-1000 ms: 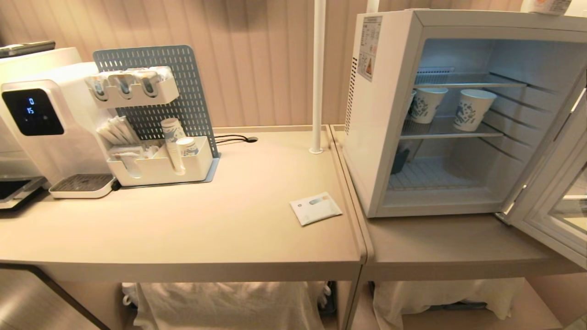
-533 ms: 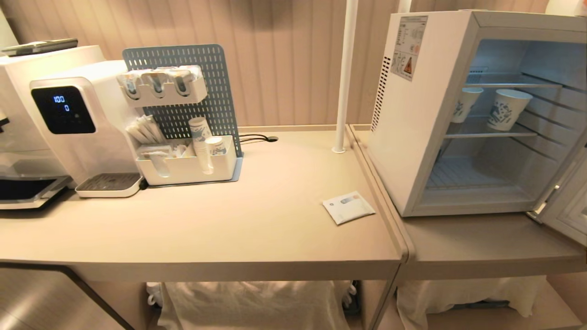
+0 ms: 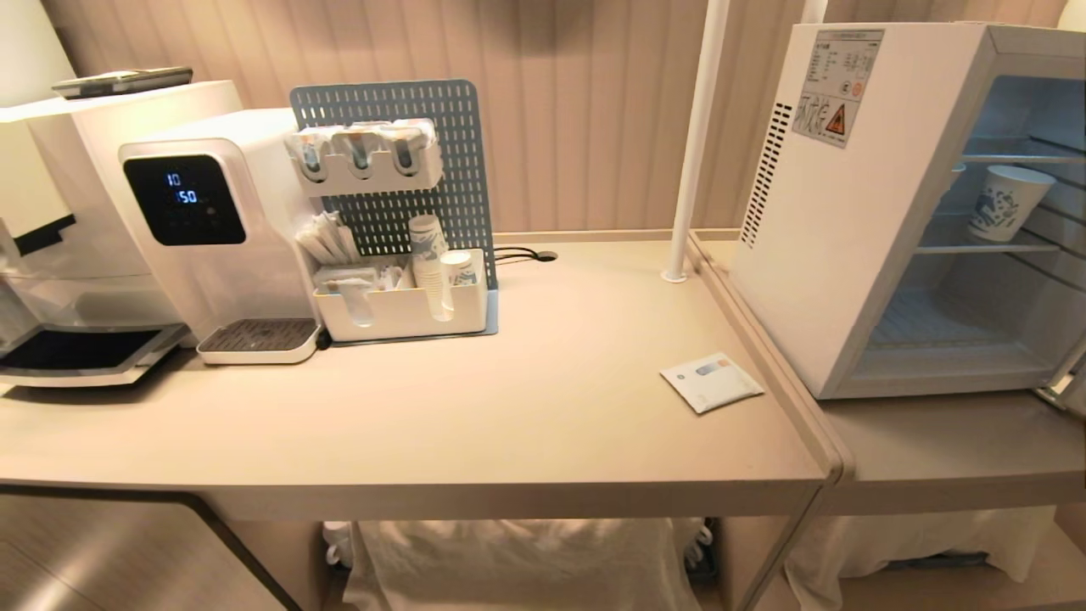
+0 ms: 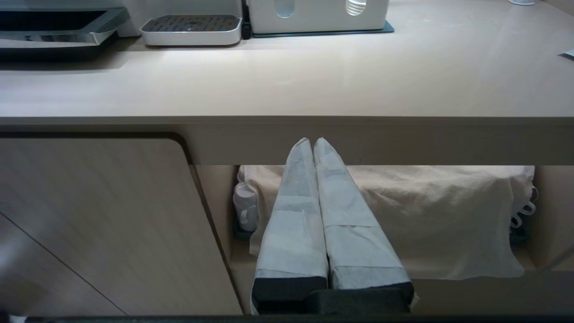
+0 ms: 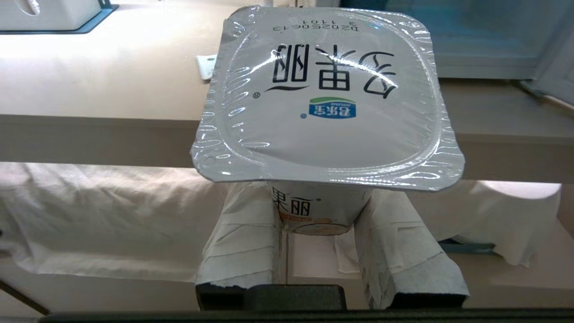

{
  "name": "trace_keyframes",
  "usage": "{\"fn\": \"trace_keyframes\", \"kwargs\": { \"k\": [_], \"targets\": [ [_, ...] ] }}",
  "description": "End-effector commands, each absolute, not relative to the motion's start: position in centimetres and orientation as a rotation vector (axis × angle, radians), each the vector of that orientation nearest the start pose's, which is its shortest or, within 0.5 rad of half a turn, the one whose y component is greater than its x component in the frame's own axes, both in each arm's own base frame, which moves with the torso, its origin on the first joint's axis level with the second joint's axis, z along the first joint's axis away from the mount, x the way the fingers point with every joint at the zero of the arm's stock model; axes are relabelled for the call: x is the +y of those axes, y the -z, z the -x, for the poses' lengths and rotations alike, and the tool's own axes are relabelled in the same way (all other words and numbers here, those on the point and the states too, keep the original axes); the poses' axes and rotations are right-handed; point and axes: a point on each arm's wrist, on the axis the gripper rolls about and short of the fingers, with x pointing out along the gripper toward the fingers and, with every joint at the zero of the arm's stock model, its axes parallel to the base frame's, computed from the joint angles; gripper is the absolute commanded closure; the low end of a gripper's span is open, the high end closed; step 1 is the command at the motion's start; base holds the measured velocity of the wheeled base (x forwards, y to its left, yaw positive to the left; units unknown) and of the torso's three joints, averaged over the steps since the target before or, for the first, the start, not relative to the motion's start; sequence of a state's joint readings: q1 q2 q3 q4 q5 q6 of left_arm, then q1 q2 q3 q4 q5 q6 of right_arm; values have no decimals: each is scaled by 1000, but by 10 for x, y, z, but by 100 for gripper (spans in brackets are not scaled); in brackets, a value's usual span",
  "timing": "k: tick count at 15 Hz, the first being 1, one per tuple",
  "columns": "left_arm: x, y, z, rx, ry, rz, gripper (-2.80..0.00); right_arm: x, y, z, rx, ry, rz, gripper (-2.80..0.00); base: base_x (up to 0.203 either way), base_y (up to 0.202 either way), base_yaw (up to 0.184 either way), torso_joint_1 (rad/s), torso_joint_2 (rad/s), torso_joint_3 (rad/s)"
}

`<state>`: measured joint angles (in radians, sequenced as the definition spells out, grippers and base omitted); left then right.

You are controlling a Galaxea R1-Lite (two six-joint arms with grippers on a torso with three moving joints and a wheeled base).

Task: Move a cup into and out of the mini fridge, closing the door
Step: Place the yoghurt on the table

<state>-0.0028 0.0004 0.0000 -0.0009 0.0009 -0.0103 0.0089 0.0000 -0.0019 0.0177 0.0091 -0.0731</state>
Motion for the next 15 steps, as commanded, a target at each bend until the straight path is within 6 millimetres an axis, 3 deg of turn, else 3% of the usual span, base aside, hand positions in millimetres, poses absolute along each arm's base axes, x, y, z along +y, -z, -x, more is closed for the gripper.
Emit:
{"fn": "trace_keyframes", "kwargs": {
  "k": [1, 7, 10, 12, 15],
  "targets": [
    [0, -75, 23, -1, 2, 11, 0, 0, -74, 23, 18, -19, 74, 0, 0, 190, 1, 2, 2, 2],
    [0, -75, 23, -2, 2, 11, 0, 0, -78, 24, -2, -18, 67, 0, 0, 192, -1, 3, 4, 2],
    [0, -75, 23, -2, 2, 11, 0, 0, -126, 25, 0, -27, 2, 0, 0, 86, 2, 2, 2, 3],
    [0, -75, 23, -1, 2, 11, 0, 2, -138, 4, 183, -90, -2, 0, 0, 0, 0, 0, 0, 0],
    [0, -75, 23, -1, 2, 12, 0, 4, -135, -39, 412, -176, 7, 0, 0, 0, 0, 0, 0, 0]
  ]
}}
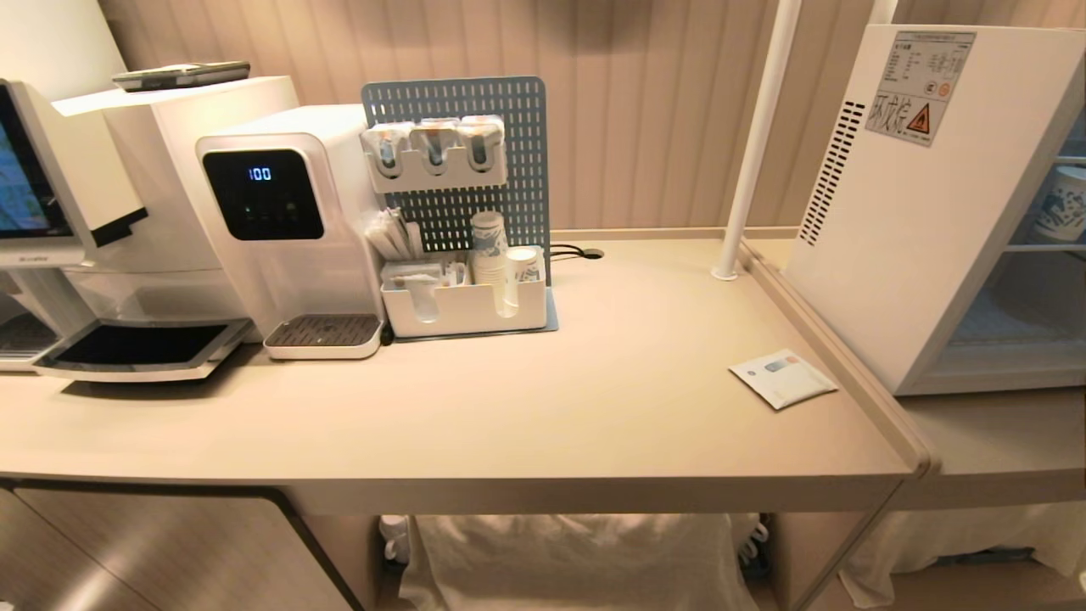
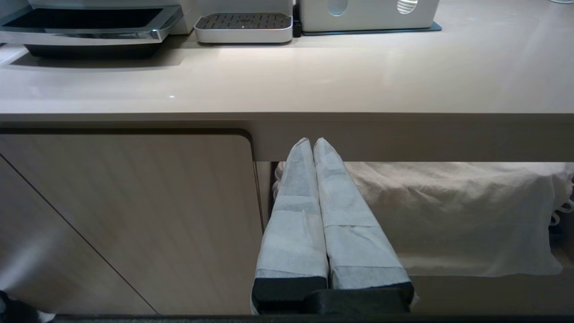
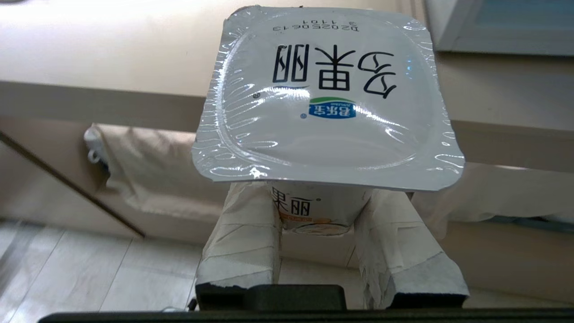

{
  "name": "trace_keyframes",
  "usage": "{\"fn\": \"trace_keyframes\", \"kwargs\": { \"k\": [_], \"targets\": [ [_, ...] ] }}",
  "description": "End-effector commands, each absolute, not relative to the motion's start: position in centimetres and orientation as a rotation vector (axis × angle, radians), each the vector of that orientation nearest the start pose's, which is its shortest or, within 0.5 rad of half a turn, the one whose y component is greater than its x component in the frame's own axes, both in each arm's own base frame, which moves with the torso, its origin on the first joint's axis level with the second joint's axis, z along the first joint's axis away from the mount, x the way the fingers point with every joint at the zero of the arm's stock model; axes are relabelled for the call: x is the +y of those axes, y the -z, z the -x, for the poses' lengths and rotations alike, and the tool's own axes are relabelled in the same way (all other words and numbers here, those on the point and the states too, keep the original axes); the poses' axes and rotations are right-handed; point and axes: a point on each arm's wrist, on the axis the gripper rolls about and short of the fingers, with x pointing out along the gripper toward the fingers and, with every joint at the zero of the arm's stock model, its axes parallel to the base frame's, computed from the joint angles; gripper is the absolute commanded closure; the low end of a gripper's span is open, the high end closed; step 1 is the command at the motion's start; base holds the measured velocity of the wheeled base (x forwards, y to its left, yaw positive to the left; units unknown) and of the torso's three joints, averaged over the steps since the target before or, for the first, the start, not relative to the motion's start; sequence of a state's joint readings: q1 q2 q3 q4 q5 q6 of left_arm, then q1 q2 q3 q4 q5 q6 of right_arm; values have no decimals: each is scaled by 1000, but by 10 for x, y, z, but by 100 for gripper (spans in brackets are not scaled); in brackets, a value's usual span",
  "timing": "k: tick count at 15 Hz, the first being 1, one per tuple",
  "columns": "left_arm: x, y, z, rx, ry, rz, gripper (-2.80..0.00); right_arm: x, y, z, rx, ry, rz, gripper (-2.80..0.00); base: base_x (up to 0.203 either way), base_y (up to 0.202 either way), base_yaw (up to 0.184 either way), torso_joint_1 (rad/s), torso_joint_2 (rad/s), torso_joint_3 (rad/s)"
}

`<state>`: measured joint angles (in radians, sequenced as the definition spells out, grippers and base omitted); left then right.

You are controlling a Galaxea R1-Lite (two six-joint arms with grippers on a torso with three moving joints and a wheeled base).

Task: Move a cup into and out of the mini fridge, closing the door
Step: Place the yoghurt on the table

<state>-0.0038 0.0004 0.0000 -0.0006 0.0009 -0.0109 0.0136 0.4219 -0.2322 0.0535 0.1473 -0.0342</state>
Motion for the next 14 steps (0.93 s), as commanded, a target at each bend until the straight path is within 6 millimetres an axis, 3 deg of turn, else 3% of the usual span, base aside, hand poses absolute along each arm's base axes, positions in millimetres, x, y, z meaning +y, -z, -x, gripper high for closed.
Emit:
{"fn": "trace_keyframes", "kwargs": {
  "k": [1, 8, 12, 14],
  "targets": [
    [0, -75, 23, -1, 2, 12, 0, 5, -133, -56, 456, -190, 5, 0, 0, 0, 0, 0, 0, 0],
    [0, -75, 23, -1, 0, 15, 0, 28, -86, -176, 550, -282, -94, 0, 0, 0, 0, 0, 0, 0],
    [0, -75, 23, 0, 0, 15, 0, 57, -35, -246, 546, -215, -83, 0, 0, 0, 0, 0, 0, 0],
    [0, -75, 23, 0, 0, 17, 0, 78, -22, -291, 439, -157, -74, 0, 0, 0, 0, 0, 0, 0]
  ]
}}
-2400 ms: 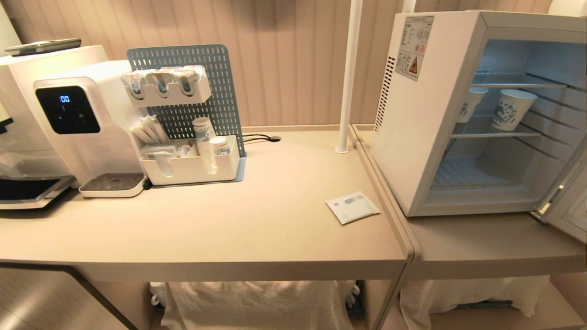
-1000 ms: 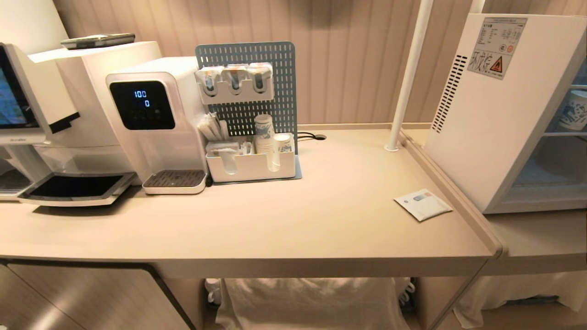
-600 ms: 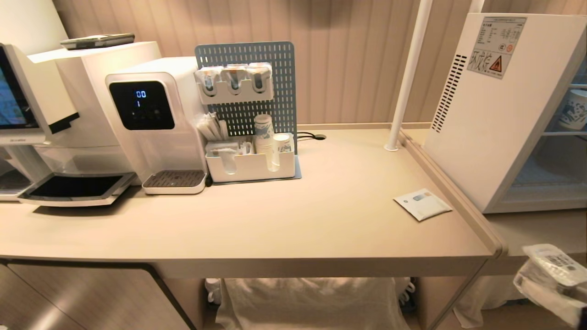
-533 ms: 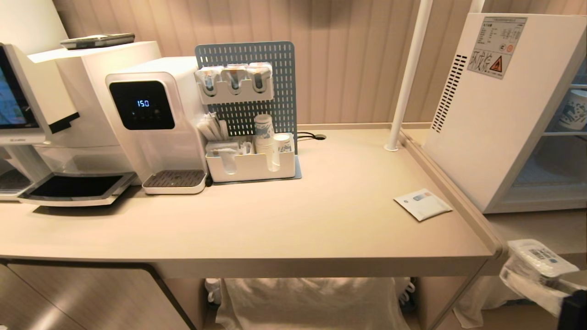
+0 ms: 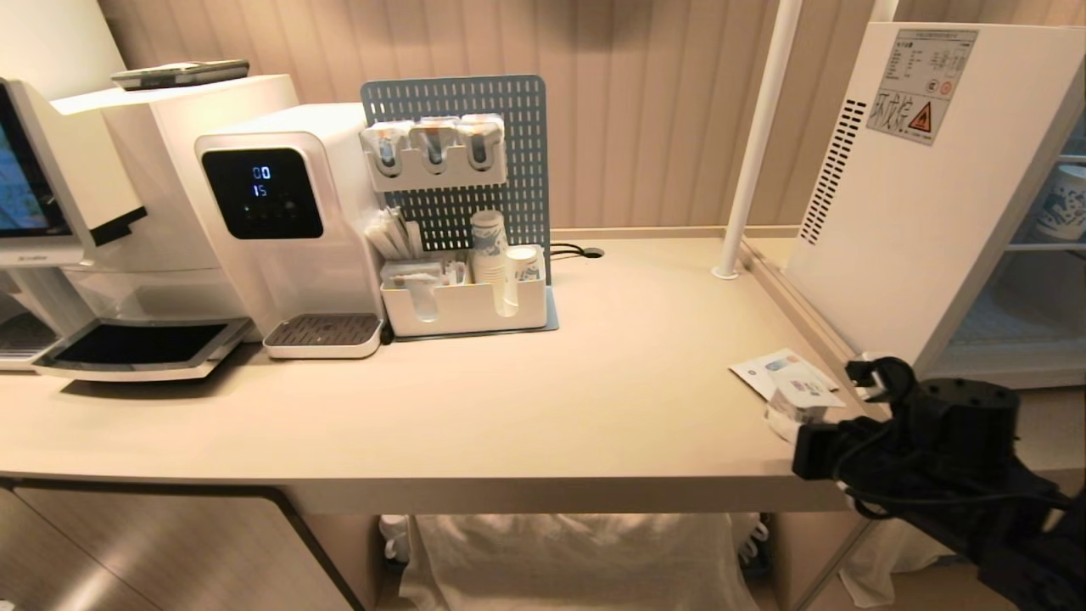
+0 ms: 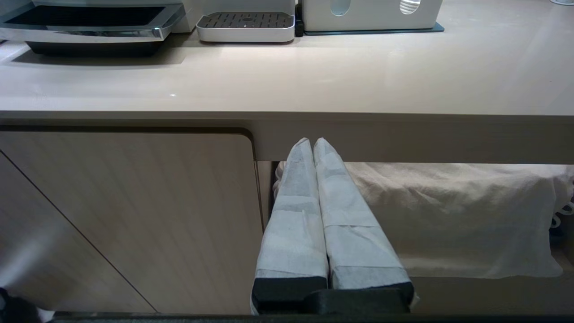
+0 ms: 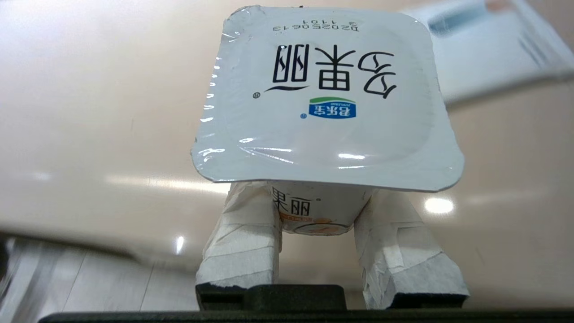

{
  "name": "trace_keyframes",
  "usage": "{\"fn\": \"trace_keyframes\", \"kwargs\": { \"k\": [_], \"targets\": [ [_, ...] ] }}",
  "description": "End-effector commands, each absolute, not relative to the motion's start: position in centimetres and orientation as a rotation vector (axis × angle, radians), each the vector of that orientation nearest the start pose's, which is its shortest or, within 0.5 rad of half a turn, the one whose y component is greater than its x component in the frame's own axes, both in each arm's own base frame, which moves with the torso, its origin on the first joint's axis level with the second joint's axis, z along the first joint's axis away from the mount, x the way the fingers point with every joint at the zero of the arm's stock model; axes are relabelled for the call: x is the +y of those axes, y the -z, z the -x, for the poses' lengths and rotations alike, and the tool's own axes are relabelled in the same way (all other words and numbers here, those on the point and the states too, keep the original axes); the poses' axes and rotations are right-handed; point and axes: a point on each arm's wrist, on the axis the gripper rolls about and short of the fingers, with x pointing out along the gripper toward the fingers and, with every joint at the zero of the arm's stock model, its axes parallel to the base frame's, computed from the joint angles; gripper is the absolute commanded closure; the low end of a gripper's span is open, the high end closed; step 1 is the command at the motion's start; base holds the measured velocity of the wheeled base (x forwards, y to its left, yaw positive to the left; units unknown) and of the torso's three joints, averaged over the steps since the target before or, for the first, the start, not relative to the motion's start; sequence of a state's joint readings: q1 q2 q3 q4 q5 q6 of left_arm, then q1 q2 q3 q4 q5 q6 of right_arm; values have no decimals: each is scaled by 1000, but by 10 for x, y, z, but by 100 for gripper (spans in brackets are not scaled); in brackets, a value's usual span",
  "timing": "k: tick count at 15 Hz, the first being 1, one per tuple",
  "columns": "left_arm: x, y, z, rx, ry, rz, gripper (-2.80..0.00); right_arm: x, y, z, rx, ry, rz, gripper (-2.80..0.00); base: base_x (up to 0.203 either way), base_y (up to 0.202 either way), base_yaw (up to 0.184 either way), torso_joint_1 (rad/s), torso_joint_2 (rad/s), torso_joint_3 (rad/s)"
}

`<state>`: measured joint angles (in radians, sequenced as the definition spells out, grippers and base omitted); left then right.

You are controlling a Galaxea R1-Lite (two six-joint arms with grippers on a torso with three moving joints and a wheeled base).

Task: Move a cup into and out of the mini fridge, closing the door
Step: Place the yoghurt on the table

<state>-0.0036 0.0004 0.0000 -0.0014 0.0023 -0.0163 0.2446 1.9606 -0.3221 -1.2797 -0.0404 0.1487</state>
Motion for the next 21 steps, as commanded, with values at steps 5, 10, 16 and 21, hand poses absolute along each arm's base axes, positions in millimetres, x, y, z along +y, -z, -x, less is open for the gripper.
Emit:
{"fn": "trace_keyframes", "kwargs": {
  "k": [5, 10, 16, 21],
  "targets": [
    [0, -75, 23, 0, 0, 17, 0, 102, 9, -347, 399, -51, -45, 0, 0, 0, 0, 0, 0, 0],
    [0, -75, 23, 0, 0, 17, 0, 103, 25, -350, 445, -37, -10, 0, 0, 0, 0, 0, 0, 0],
    [0, -75, 23, 0, 1, 17, 0, 99, -4, -339, 400, -27, -5, -280, 0, 0, 0, 0, 0, 0],
    [0, -75, 23, 0, 1, 17, 0, 89, -61, -304, 331, -57, -29, -280, 0, 0, 0, 0, 0, 0]
  ]
}}
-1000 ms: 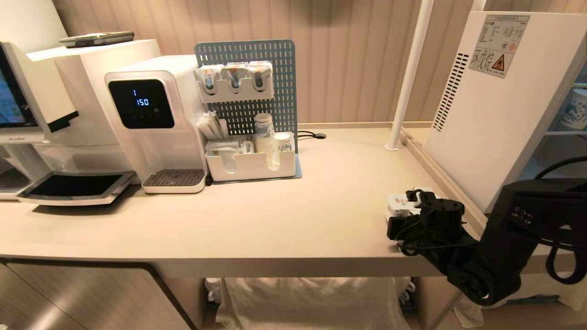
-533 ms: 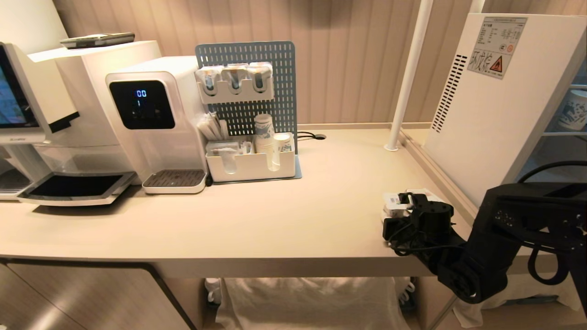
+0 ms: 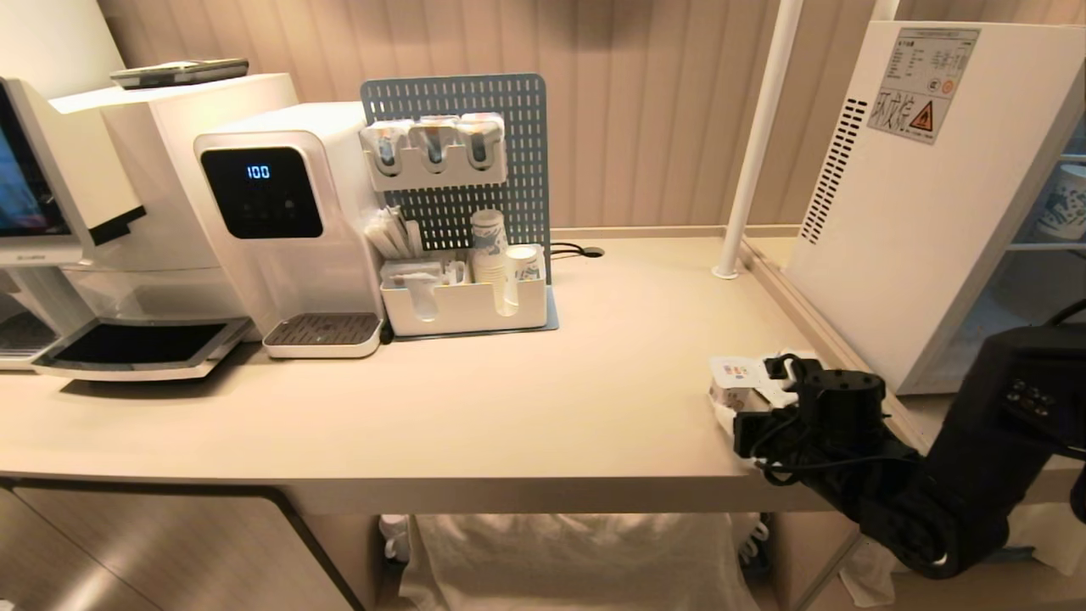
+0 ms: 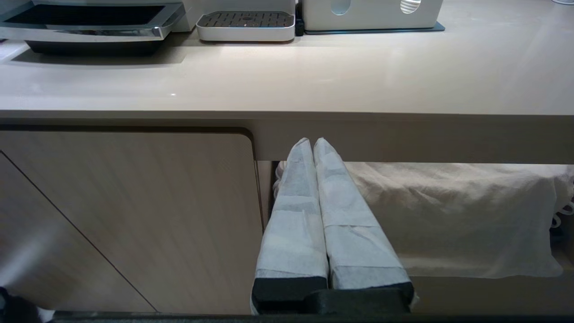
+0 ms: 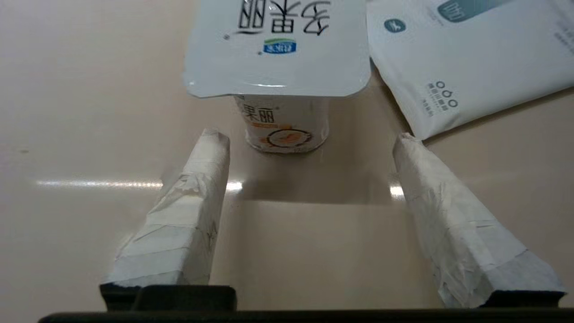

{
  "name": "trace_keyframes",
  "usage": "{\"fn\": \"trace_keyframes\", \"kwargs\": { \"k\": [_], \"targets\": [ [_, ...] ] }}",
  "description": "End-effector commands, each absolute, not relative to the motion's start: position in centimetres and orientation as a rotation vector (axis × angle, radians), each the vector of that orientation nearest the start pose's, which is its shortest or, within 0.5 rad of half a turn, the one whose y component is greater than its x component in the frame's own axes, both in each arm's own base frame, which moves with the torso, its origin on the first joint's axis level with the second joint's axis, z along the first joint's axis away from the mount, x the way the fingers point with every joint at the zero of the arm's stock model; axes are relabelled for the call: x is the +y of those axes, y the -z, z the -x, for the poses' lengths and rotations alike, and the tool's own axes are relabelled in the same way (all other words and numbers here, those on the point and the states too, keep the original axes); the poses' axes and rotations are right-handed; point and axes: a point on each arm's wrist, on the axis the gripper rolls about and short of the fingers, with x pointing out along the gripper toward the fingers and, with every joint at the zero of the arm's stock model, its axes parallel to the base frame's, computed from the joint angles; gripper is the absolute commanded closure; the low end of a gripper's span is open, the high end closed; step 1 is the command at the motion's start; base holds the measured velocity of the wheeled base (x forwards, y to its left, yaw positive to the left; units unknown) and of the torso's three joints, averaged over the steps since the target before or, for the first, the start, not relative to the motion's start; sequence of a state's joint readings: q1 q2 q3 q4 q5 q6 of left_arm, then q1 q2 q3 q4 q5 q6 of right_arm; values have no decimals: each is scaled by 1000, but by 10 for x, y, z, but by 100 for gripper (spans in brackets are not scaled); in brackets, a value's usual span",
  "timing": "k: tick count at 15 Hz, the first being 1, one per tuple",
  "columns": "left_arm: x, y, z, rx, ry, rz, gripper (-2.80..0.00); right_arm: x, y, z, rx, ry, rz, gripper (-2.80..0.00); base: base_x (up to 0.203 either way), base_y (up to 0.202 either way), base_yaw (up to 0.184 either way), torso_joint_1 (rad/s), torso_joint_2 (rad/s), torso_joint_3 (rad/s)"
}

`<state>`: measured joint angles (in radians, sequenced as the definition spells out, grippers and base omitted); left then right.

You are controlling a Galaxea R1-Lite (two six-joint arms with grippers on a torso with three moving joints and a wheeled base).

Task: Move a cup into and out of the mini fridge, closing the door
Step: Place the yoghurt on the table, then close the freezer door

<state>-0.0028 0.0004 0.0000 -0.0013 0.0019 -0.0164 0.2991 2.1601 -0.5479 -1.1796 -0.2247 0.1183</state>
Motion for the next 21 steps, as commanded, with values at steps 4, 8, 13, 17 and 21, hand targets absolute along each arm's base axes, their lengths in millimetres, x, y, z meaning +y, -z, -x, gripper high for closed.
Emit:
{"fn": "trace_keyframes", "kwargs": {
  "k": [4, 8, 13, 17, 21],
  "targets": [
    [0, -75, 23, 0, 0, 17, 0, 78, -109, -263, 281, -102, -50, -280, 0, 0, 0, 0, 0, 0],
    [0, -75, 23, 0, 0, 17, 0, 59, -159, -203, 172, -114, -81, 0, 0, 0, 0, 0, 0, 0],
    [0, -75, 23, 0, 1, 17, 0, 19, -221, -78, 85, -71, -116, 0, 0, 0, 0, 0, 0, 0],
    [0, -75, 23, 0, 2, 17, 0, -13, -231, 30, 201, 21, -190, 0, 0, 0, 0, 0, 0, 0],
    [0, -75, 23, 0, 1, 17, 0, -5, -202, 93, 115, 90, -194, 0, 0, 0, 0, 0, 0, 0]
  ]
}}
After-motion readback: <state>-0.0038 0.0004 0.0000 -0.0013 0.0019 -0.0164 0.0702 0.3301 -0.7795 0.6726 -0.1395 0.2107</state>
